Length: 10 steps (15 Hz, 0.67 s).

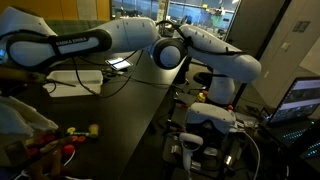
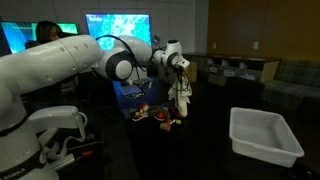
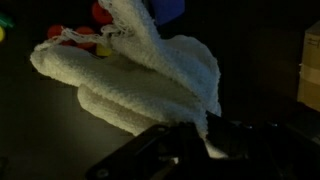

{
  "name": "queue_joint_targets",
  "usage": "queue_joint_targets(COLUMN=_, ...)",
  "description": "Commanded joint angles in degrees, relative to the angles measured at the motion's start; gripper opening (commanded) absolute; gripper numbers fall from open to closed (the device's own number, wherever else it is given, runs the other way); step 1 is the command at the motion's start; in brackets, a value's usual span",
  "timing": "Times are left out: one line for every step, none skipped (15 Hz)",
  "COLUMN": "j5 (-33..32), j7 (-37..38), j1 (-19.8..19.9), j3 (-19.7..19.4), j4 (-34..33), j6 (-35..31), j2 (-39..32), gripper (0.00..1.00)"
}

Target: Use the towel to sweep the things on the table to the left and then put the towel in the white bin

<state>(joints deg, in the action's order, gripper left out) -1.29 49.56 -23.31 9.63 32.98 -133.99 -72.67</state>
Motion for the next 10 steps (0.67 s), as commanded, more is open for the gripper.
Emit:
queue_joint_targets(j5=1.29, j7=-6.86, j1=4.23, j3=2.45, j4=2.12, j6=3.40, j2=4.29, gripper=0.09)
queue_joint_targets(j5=1.39, j7=-8.57, j1=5.58, j3=2.93, j4=3.07, j6=4.78, j2=5.27, gripper=0.09)
queue_joint_targets(j5=1.04, j7=-9.39, j1=6.55, j3=2.72, j4=3.75, j6=5.94, j2=5.94, gripper=0.09)
queue_joint_targets(j5=0.99, j7=-10.52, j1=7.89, j3=2.78, j4=4.91, j6=7.37, j2=7.05, gripper=0.09)
queue_joint_targets(j5=0.71, j7=-10.97, j1=8.85, j3=2.38, j4=5.64, j6=8.01, j2=7.59, gripper=0.09)
queue_joint_targets(j5=0.82, j7=-11.85, j1=10.16, j3=2.42, j4=7.07, j6=8.81, j2=8.71, gripper=0.09)
queue_joint_targets(j5=0.96, j7=-12.51, j1=11.32, j3=2.51, j4=8.35, j6=9.17, j2=9.59, gripper=0.09)
queue_joint_targets(j5=1.32, j7=-13.68, j1=12.61, j3=2.97, j4=10.08, j6=9.76, j2=10.80, gripper=0.09)
queue_joint_targets(j5=1.33, j7=-14.44, j1=13.74, j3=3.07, j4=12.04, j6=10.01, j2=11.95, gripper=0.09)
queue_joint_targets(j5=1.49, j7=-15.47, j1=14.96, j3=3.36, j4=14.32, j6=10.36, j2=13.52, gripper=0.09)
